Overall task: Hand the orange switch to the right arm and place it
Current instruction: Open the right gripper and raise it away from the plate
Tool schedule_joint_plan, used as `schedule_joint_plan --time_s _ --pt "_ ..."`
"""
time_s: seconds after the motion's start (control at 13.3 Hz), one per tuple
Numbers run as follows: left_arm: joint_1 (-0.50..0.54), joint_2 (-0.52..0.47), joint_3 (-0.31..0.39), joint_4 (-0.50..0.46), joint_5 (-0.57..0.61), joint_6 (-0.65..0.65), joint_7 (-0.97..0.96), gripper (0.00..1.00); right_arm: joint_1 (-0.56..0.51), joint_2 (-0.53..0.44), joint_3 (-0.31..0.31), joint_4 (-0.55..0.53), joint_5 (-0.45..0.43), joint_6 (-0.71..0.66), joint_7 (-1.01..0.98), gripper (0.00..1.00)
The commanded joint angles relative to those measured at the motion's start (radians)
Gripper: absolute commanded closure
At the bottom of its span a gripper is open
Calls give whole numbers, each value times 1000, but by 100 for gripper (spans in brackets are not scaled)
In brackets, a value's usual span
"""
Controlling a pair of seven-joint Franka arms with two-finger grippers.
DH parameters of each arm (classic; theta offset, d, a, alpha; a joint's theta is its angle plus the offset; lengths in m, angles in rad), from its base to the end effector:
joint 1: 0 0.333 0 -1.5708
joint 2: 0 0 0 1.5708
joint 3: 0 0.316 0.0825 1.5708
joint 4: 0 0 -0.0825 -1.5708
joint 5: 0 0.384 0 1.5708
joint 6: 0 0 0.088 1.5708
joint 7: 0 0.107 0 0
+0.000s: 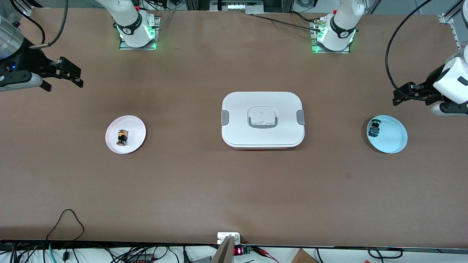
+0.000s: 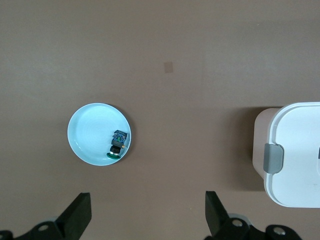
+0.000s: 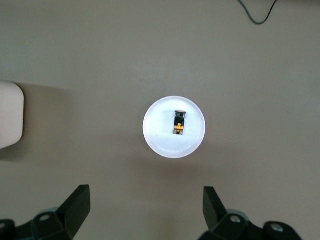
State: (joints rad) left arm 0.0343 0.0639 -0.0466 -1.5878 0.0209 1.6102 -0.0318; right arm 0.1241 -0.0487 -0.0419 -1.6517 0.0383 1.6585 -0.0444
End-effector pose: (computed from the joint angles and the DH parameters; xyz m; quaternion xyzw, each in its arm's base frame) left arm 0.5754 -0.0041 0.5838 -0.9997 -0.0091 0.0205 0.0094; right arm 0.5452 0.0482 0.6208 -0.9975 -0.0621 -0.0273 0.0207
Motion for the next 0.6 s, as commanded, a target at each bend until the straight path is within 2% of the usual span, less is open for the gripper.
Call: schedule_joint_plan --time_s 0.0,0.22,0.52 --pt "6 16 1 35 -13 -21 9 0 -7 44 -9 39 11 -15 -18 0" --pt "6 16 1 35 -13 -21 9 0 -4 40 -9 39 25 -71 -22 0" --pt "6 16 1 35 -13 -21 9 0 -3 43 -3 41 26 -71 -19 0"
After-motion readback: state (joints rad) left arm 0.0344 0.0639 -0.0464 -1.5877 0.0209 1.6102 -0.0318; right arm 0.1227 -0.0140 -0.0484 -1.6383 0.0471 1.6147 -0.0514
